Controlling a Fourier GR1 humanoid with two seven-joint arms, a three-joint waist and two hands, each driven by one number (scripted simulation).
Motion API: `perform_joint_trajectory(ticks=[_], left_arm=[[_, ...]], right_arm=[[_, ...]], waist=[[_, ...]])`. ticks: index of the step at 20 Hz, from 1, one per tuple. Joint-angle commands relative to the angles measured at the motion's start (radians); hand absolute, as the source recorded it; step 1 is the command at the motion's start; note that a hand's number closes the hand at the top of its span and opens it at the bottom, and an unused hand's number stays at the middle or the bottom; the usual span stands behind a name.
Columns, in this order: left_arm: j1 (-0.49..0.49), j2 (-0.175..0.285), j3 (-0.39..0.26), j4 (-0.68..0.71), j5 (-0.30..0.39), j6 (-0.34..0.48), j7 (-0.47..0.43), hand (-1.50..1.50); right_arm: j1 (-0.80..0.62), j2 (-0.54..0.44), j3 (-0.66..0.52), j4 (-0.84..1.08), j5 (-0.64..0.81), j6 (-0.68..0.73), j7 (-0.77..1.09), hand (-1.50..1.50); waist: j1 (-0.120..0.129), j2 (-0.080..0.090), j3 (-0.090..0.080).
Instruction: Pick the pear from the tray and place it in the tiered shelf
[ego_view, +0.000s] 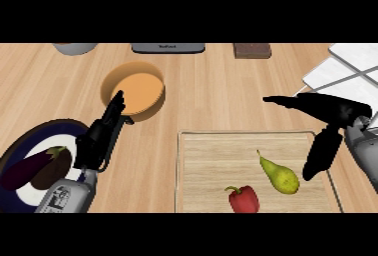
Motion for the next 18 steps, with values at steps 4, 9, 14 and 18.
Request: perform_joint_trajectory(ticks=[4,9,14,18], left_arm=[[0.009,0.019,0.043,-0.088,-0.023,-0.042,0.081,0.00],[0.029,-0.038,0.032,-0.033,-0.065,-0.038,0.015,0.00],[-0.015,-0.041,0.099,0.012,-0.048,-0.086,0.003,0.00],[-0.007,-0.050,0.120,0.018,-0.066,-0.102,-0.007,0.00]], right_arm=[[0.090,0.031,-0.031,-0.120,-0.001,0.056,0.096,-1.50],[0.042,0.134,0.015,-0.036,0.113,0.021,0.099,-1.50],[0.097,0.148,-0.007,-0.073,0.153,0.052,0.083,-1.50],[0.121,0.149,-0.040,-0.048,0.217,0.071,0.005,-1.50]], waist=[[0.001,-0.001,0.000],[0.007,0.002,0.000],[0.002,0.001,0.000],[0.002,0.002,0.000]])
